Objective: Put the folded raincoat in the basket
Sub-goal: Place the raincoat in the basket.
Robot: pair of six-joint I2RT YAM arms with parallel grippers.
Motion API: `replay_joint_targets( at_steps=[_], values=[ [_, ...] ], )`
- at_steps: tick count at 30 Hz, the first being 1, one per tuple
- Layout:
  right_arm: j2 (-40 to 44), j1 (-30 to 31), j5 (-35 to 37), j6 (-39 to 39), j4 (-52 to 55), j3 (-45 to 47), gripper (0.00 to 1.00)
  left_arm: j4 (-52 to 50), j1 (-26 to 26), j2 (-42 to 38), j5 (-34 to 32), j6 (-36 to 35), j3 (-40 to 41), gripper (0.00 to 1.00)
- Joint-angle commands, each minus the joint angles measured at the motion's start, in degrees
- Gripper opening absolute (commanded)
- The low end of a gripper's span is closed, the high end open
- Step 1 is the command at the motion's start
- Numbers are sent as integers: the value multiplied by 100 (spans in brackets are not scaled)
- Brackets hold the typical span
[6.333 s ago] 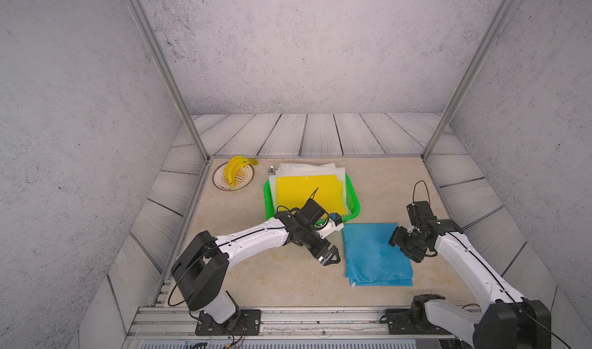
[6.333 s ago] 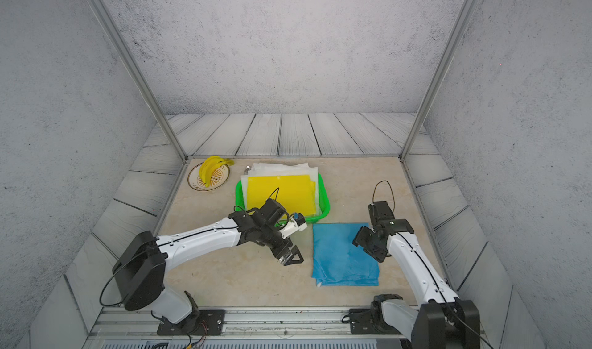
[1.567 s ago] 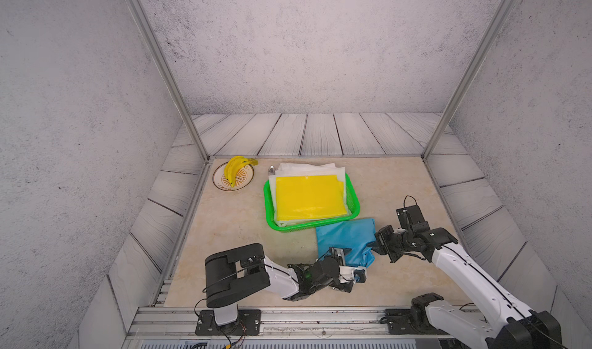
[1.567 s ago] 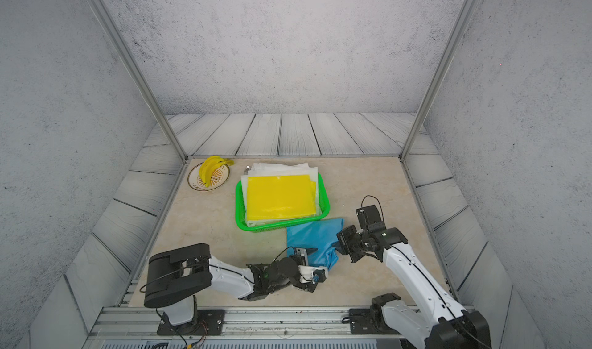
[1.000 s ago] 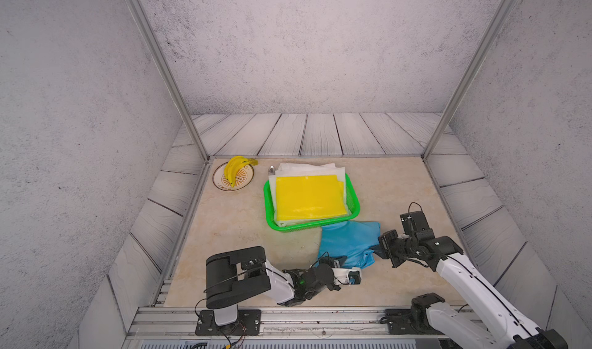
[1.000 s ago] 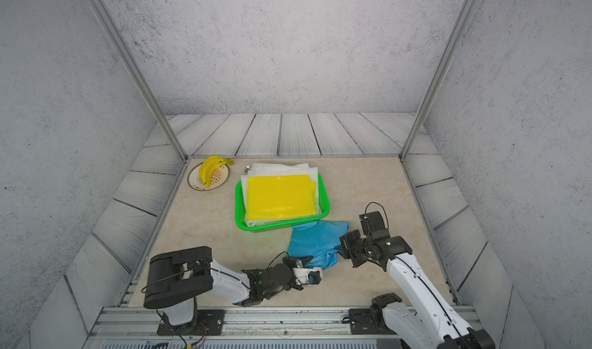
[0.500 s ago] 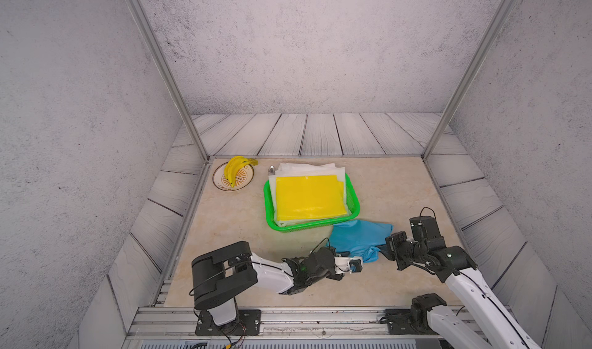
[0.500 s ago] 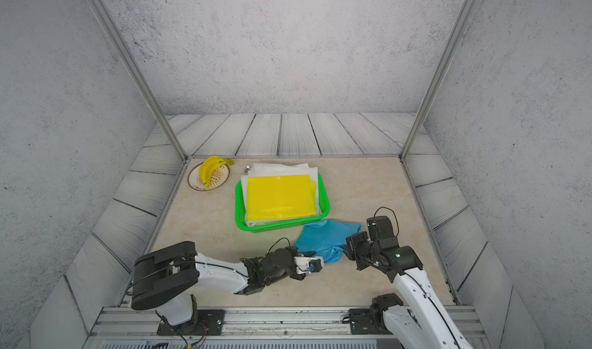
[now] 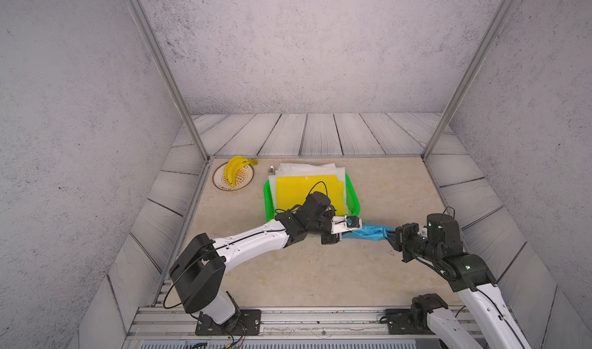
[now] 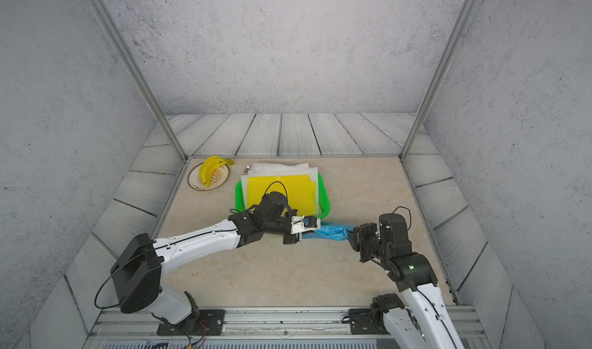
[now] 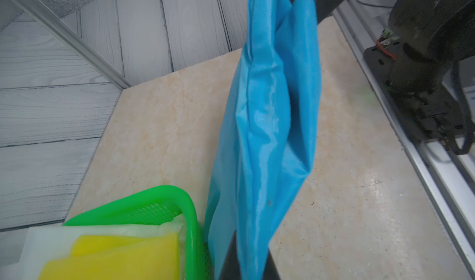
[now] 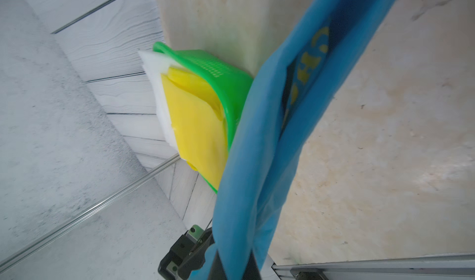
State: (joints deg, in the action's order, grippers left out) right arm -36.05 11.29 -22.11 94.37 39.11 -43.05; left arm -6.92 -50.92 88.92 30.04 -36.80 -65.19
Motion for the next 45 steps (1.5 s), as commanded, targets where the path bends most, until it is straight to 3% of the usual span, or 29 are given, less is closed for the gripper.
replay_joint_targets(
  at_steps=[1,5,12,20,30,37,45],
  values=[
    [-78,-179,747,88,-161,-210,0,-2231,366,-377,888,-520,-566,0],
    [-490,-173,349,235,-937,-151,0,-3267,686,-587,958,-646,-1078,0],
    [-1646,-171,-562,174,-2204,-528,0,-4104,1212,-933,80,-915,-1732,0],
    [-3123,33,-929,44,-3035,-1829,0,-3910,1709,-887,-1056,-1213,-2474,0],
    [-5021,305,-1300,174,-3801,-3598,0,-3942,2210,-520,-1938,-1497,-3670,0],
    [-6659,482,-1748,19,-4219,-4952,0,-2694,2352,-285,-2940,-1616,-2987,0],
    [-7992,453,-2398,-113,-4909,-5876,0,-1328,2628,-197,-2807,-1761,-1795,0]
  ],
)
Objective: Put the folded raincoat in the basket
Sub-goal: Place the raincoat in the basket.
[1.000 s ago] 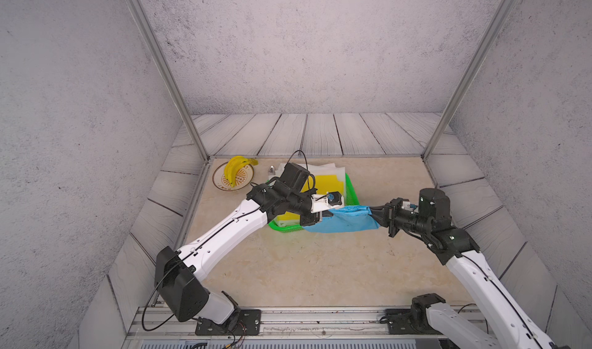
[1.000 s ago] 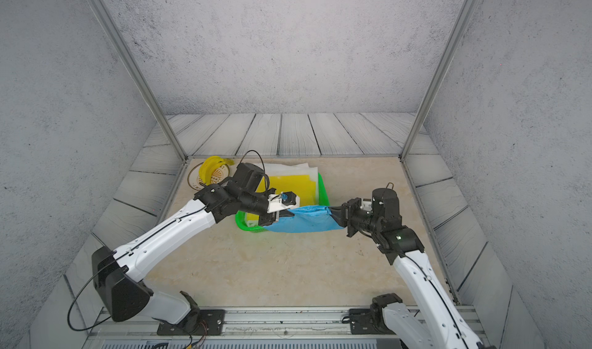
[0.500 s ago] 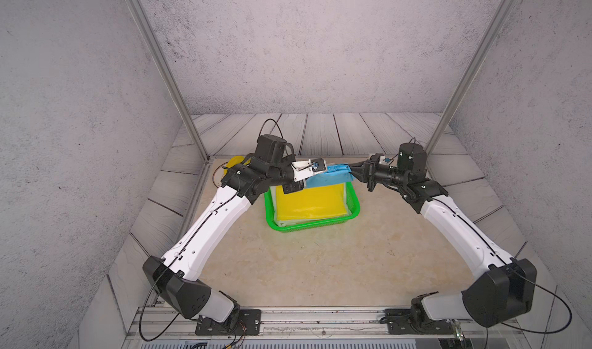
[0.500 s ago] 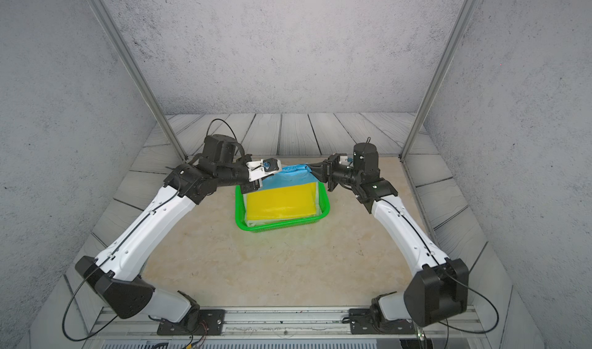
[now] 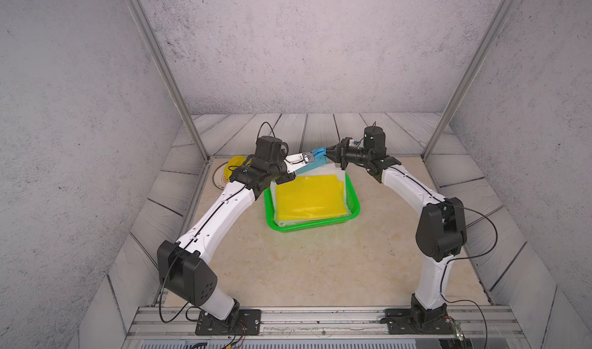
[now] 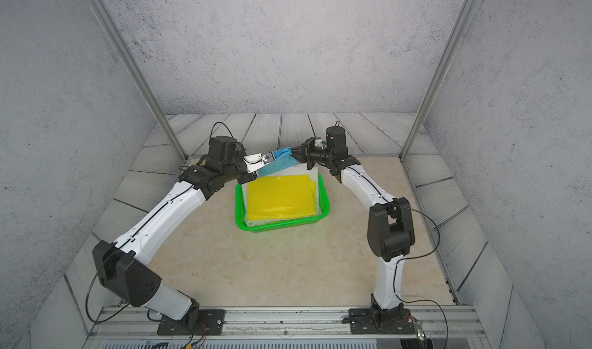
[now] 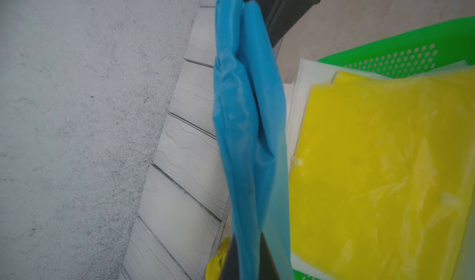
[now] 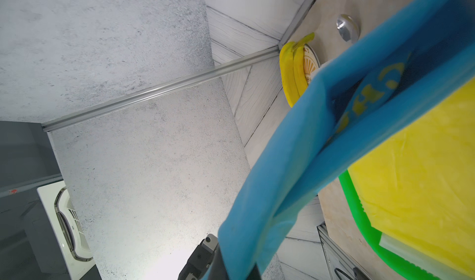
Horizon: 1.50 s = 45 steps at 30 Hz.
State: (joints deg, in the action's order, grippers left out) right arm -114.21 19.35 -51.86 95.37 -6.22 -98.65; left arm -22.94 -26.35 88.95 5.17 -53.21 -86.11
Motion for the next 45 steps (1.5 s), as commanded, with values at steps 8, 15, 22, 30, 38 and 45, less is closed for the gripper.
replay_joint_targets(
  at_steps=[8,15,22,30,38,45],
  values=[
    [-172,-423,80,-632,-441,246,0,188,191,-434,867,206,1171,0],
    [212,-681,-157,-1117,-502,1449,0,276,149,-572,1701,180,1996,8],
    [193,-844,-588,-1852,-254,1938,0,-420,86,-673,2817,562,2023,50],
    [128,-775,-850,-2541,22,2535,0,-1469,430,-931,3451,1002,1661,53],
    [-183,-646,-1593,-4602,2166,1912,0,-1381,1057,-1026,3597,1464,1516,53],
    [-414,-648,-1719,-7769,5571,965,0,-754,1387,-1007,3549,1944,1818,56]
  ],
)
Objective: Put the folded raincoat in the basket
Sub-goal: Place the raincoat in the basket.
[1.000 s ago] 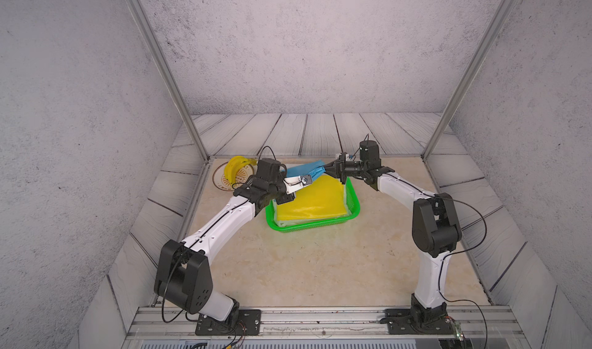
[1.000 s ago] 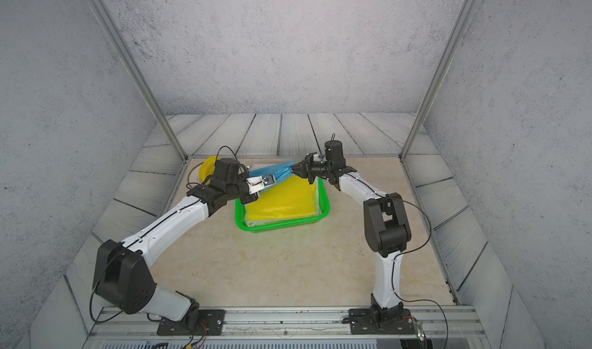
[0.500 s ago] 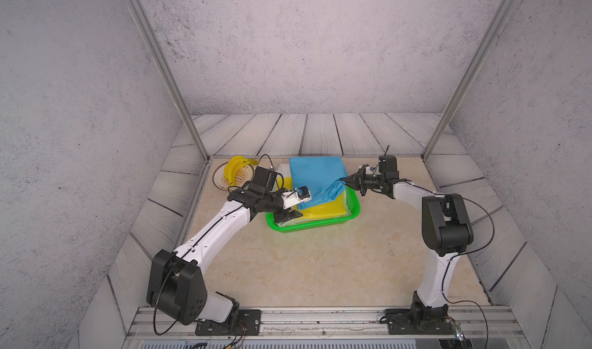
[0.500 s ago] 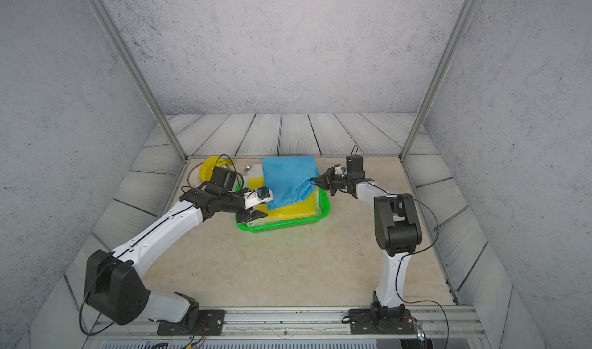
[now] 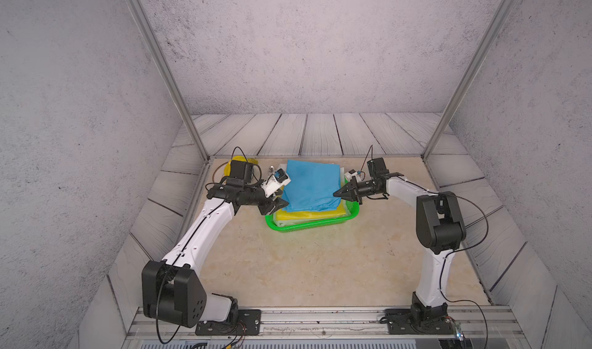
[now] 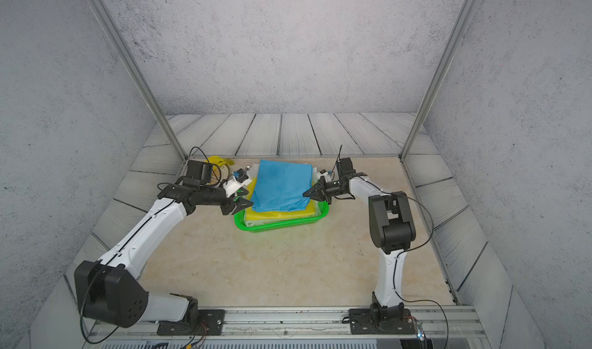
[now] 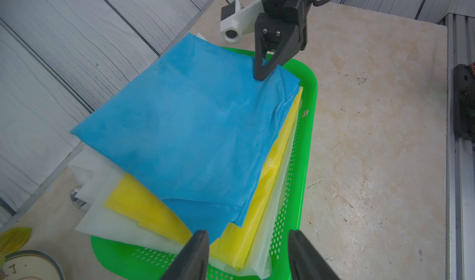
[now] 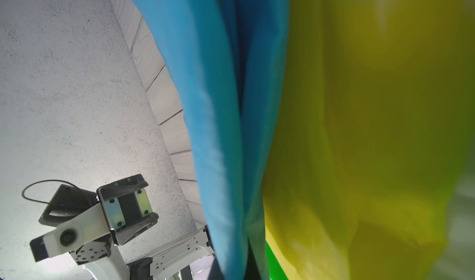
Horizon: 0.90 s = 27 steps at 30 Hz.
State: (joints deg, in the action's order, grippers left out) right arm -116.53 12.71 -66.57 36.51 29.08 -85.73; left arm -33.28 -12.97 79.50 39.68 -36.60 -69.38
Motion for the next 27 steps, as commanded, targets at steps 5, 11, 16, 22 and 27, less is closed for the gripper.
replay_joint_targets(
  at_steps=[5,11,16,22,27],
  values=[
    [-359,14,209,-2813,2865,-648,0,891,49,50,91,728,490,61],
    [-523,113,511,-3004,2921,-1060,0,1073,49,395,-53,909,506,61],
    [-691,177,1176,-3099,2948,-1434,0,1106,48,521,-134,972,536,62],
    [-1064,313,1493,-3671,3386,-2059,0,1236,49,698,-33,1111,604,62],
    [-1186,346,1619,-3732,3480,-2273,0,976,49,679,-104,1094,479,62]
  ],
)
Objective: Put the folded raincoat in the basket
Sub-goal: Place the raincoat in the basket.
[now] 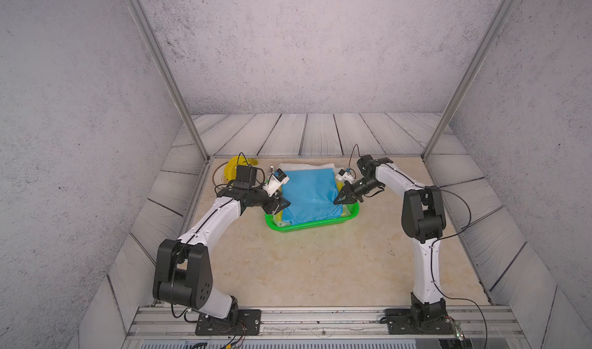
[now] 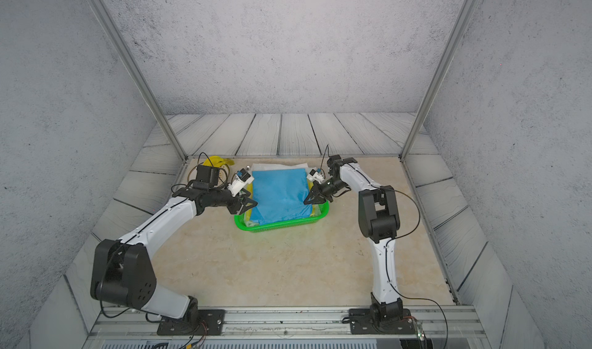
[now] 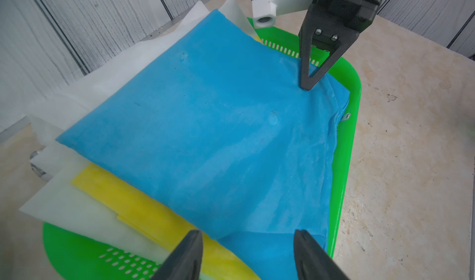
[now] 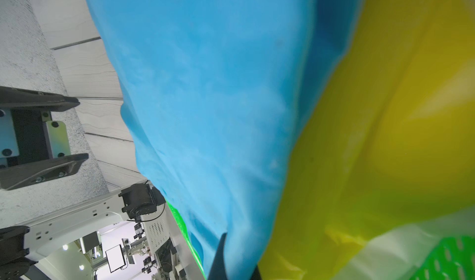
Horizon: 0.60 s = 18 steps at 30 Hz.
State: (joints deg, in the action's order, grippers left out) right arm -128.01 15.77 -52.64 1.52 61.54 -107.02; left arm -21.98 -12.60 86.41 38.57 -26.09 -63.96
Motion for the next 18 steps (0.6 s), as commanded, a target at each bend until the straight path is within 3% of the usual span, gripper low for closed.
replay_joint_targets(
  at_steps=[1,4,7,12,15,18],
  values=[
    [-8,35,278,-193,191,-127,0,-167,12,-57,-67,43,-78,63],
    [165,29,317,-163,58,24,29,-150,29,-271,-324,74,-32,74],
    [461,24,346,-152,-109,229,37,74,157,-561,-491,264,115,98],
    [1217,16,783,162,-486,441,56,244,403,-875,-1011,521,196,99],
    [1839,33,1098,425,-804,666,64,193,809,-937,-846,1037,140,100],
    [2629,22,2008,758,-1357,1175,72,290,1277,-960,-744,1607,238,100]
  ],
)
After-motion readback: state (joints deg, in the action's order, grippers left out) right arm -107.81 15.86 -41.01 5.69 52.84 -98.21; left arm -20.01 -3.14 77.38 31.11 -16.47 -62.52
